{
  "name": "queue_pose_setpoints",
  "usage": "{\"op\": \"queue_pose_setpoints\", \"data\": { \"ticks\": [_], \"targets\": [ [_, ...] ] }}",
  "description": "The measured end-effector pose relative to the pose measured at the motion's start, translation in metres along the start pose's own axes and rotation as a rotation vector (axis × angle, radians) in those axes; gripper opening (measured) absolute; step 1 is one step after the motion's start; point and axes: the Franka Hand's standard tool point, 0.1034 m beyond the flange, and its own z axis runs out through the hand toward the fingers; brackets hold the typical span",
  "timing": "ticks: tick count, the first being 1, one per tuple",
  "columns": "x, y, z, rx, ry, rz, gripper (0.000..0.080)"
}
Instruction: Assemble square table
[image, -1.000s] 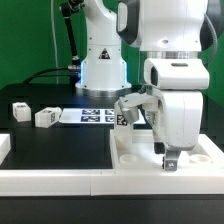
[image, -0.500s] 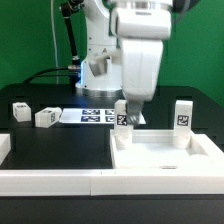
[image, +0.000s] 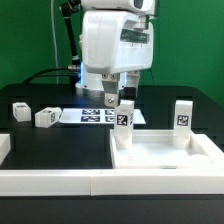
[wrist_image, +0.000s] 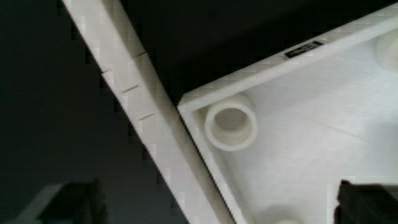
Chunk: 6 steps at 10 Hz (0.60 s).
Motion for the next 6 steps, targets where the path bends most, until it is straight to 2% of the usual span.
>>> {"op": "queue_pose_setpoints", "data": {
  "ticks": [2, 3, 4, 6],
  "targets": [
    [-0.002, 0.0, 0.0, 0.0, 0.001, 0.161, 0.0649],
    [-0.023, -0.007, 0.004, 0.005, 0.001, 0.217, 0.0649],
    [-0.059, -0.014, 0.004, 0.023, -0.016, 0.287, 0.0649],
    [-0.098, -0.006, -0.002, 0.028, -0.024, 0.434, 0.0649]
  ]
}}
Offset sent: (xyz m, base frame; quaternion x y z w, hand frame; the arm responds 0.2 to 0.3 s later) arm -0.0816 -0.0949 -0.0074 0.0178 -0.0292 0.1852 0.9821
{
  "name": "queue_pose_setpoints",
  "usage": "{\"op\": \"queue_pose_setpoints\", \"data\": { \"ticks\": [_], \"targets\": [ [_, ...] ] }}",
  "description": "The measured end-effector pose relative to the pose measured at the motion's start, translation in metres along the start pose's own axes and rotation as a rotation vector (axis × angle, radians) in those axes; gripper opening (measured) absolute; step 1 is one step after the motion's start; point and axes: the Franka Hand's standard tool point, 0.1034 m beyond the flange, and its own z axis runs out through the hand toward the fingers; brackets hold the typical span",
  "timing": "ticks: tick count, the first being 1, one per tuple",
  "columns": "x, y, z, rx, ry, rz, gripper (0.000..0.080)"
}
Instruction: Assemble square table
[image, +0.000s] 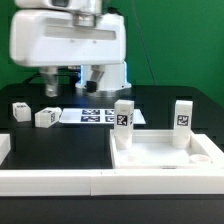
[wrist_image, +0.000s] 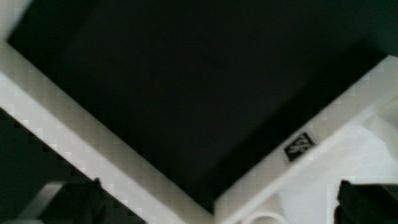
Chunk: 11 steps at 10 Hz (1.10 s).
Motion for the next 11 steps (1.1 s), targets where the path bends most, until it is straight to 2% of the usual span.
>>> {"op": "queue_pose_setpoints", "data": {
  "ticks": [1, 5, 6, 7, 8, 9, 11],
  "targets": [
    [-0.009, 0.005, 0.003, 0.008, 0.002, 0.046, 0.0649],
    [-0.005, 0.003, 0.003, 0.012, 0.005, 0.334, 0.0649],
    [-0.008, 0.002, 0.004, 0.023, 0.013, 0.418, 0.0649],
    [-0.024, -0.001, 0.011, 0.052, 0.024, 0.526, 0.0649],
    [-0.047, 0.0, 0.015, 0.075, 0.018, 0.629, 0.0649],
    [-0.066, 0.002, 0.018, 0.087, 0.011, 0.692, 0.0649],
    [-0.1, 0.014, 0.024, 0.134, 0.028, 0.92, 0.0649]
  ]
}}
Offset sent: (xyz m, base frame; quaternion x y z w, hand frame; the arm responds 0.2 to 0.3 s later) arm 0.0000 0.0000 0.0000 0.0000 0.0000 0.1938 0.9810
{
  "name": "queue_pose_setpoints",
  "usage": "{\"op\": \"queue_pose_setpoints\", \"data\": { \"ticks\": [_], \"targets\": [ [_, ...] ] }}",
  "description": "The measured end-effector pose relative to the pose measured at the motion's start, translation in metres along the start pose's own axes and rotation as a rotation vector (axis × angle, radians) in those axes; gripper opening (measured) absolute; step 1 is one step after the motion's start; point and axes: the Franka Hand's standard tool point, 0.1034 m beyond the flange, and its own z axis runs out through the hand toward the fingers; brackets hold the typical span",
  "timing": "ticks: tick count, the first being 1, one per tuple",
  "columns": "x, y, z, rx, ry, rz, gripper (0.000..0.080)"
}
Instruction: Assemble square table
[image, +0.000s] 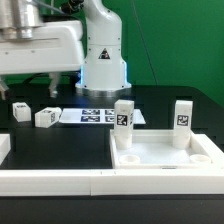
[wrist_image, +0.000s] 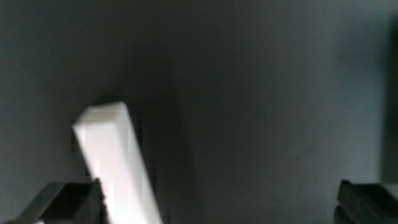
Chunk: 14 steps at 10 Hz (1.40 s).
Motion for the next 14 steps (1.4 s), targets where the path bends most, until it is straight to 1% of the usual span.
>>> {"op": "queue_pose_setpoints", "data": {
  "ticks": [1, 2, 3, 4, 5, 6, 7, 8, 10, 11, 12, 13, 14],
  "targets": [
    [0.001, -0.004, 0.0, 0.002, 0.0, 0.099, 0.0649],
    [0.001, -0.009, 0.001, 0.004, -0.001, 0.102, 0.0649],
    [0.001, -0.008, 0.001, 0.004, -0.002, 0.099, 0.0649],
    [-0.003, -0.01, 0.003, 0.016, -0.03, 0.098, 0.0649],
    [-0.016, -0.013, 0.007, 0.028, -0.067, 0.108, 0.0649],
    [-0.038, -0.021, 0.014, 0.047, -0.133, 0.131, 0.0649],
    [-0.052, -0.031, 0.019, 0.052, -0.214, 0.166, 0.0649],
    [-0.051, -0.035, 0.02, 0.055, -0.245, 0.155, 0.0649],
    [-0.054, -0.038, 0.02, 0.094, -0.366, 0.161, 0.0649],
    [-0.054, -0.04, 0.021, 0.108, -0.418, 0.16, 0.0649],
    [-0.06, -0.041, 0.023, 0.129, -0.506, 0.166, 0.0649],
    [-0.082, -0.033, 0.029, 0.143, -0.61, 0.165, 0.0649],
    [-0.109, -0.022, 0.034, 0.14, -0.731, 0.168, 0.0649]
  ]
}}
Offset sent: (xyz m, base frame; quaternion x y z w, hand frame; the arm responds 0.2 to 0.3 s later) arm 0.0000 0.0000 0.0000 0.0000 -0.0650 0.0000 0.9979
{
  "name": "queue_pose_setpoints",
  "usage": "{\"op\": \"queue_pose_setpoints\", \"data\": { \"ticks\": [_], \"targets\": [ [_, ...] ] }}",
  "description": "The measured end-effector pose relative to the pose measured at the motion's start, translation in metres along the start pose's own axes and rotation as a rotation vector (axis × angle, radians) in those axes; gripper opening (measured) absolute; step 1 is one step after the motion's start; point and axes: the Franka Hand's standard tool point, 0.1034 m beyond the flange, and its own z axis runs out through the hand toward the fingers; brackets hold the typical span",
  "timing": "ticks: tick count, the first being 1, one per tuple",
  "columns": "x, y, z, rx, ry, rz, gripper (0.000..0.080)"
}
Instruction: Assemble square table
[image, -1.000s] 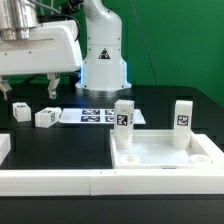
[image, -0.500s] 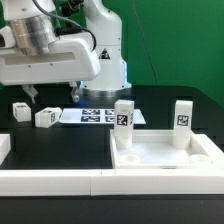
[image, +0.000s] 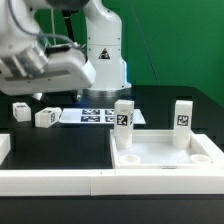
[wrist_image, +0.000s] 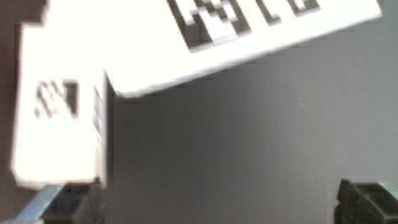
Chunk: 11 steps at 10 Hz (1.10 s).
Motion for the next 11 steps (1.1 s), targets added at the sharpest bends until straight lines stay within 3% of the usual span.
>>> {"op": "queue_pose_setpoints", "data": {
  "ticks": [1, 2, 6, 8, 10, 11],
  "targets": [
    [-0.01, 0.013, 0.017, 0.004, -0.095, 0.028, 0.0649],
    [-0.015, 0.013, 0.023, 0.01, -0.148, 0.035, 0.0649],
    [-0.011, 0.013, 0.025, 0.011, -0.189, 0.029, 0.0649],
    [-0.012, 0.038, 0.03, -0.018, -0.221, -0.027, 0.0649],
    [-0.008, 0.045, 0.028, -0.056, -0.205, -0.082, 0.0649],
    [-0.006, 0.045, 0.032, -0.051, -0.192, -0.078, 0.0649]
  ]
}}
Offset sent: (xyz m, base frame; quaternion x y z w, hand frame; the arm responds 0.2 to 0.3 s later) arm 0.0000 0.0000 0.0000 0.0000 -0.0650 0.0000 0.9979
